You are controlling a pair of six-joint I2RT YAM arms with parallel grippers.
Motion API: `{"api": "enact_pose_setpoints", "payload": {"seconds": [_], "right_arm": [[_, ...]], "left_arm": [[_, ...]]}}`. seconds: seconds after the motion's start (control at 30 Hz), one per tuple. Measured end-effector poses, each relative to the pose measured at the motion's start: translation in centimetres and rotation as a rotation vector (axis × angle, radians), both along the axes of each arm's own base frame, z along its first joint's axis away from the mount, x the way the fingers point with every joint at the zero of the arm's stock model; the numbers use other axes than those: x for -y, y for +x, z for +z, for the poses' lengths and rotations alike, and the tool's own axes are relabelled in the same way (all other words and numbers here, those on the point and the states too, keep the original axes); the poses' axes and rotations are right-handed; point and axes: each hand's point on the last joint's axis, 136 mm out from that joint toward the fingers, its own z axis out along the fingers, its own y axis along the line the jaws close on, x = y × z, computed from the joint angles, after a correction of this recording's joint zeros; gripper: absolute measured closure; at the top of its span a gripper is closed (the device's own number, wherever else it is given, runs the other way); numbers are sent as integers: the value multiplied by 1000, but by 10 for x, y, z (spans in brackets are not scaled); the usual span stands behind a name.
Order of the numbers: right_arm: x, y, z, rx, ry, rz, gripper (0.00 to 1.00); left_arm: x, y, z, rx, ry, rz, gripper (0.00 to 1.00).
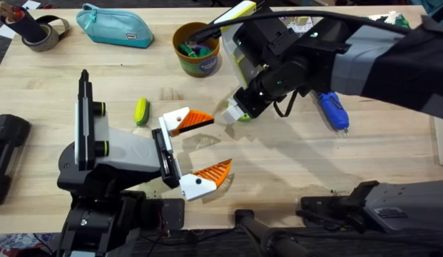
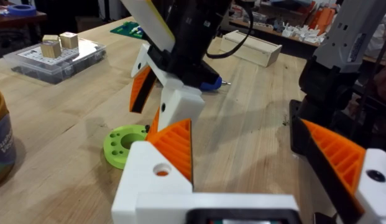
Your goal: Pick up the gripper from the table and insert it into the empty holder that is missing its gripper. Then pick up a screw, insert it into the mounting hole, and use the screwdriver to tighten it. Finally, clean up the table by picking up the vegetable and placing it into the bucket.
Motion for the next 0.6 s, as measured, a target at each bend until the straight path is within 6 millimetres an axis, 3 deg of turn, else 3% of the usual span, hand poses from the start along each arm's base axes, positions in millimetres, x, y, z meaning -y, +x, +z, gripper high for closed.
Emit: {"api": "enact_pose_setpoints", "payload": {"seconds": [0.33,0.47,0.53,0.6], "right_arm": [[10,-10,3,-45,-36,-8,208],[24,-12,23,-52,-2,-111,208],[46,-11,43,-44,31,-217,208],[54,-10,53,-29,56,-256,208]], "left_arm": [[0,0,0,1,0,0,13],[0,0,0,1,0,0,13],[0,0,0,1,0,0,13],[0,0,0,1,0,0,13]]}}
